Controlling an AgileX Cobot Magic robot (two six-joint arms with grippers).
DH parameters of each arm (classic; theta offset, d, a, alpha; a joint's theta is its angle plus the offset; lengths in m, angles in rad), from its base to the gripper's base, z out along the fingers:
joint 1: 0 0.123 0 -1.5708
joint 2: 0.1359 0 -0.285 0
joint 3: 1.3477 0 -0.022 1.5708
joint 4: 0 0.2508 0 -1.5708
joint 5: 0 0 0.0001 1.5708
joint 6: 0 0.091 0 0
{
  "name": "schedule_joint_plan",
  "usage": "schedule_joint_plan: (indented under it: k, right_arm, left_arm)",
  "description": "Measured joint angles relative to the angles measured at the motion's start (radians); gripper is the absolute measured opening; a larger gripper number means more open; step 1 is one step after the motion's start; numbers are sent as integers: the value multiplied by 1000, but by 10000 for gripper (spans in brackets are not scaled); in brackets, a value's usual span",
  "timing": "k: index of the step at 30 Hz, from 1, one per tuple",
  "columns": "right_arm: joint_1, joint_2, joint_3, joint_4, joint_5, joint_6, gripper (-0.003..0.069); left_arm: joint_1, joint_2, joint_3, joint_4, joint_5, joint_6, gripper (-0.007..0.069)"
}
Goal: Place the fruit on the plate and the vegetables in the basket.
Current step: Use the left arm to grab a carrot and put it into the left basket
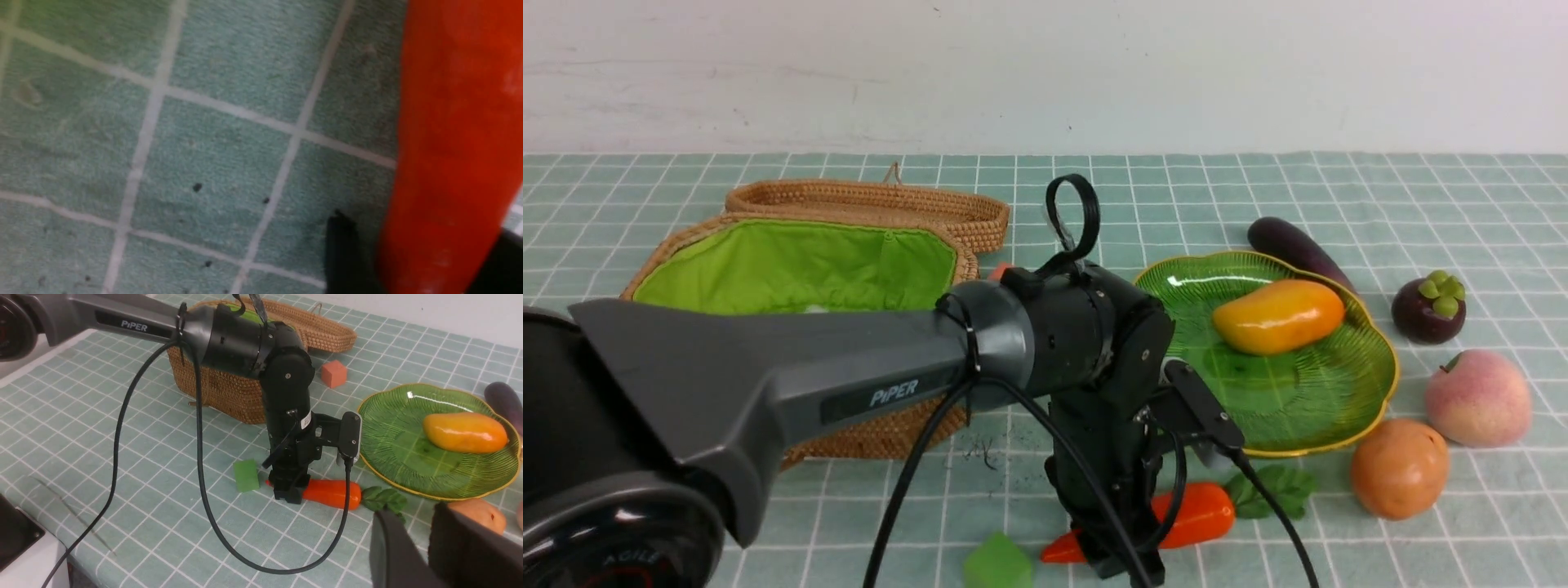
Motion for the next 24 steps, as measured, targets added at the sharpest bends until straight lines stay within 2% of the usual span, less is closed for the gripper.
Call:
schedule_joint_plan:
  k: [1,2,10,16,17,19,21,24]
  right_arm:
    - [0,0,1,0,0,0,163]
    - [0,0,2,0,0,0,165]
    - [0,0,4,0,0,0,162]
    - [0,0,5,0,0,-4,162]
    - [0,0,5,-3,-12,-4,162]
    - [0,0,5,-10,-42,-5,162]
    - [0,0,5,-20,-131,-5,162]
    - [0,0,7,-25,-210,-6,165]
  left_arm:
    - [0,0,0,10,-4,1,241]
    - [0,0,0,14,-4,3,236]
    - [-46,-101,0,37,62,84,245]
    - [-87,-310,0,180,111,90,245]
    - [-66,-371,0,271,137,90,245]
    - [-40,-419,0,336,151,90,245]
    - [36,-478,0,464,161,90,245]
    - [121,-503,0,522,159,99,245]
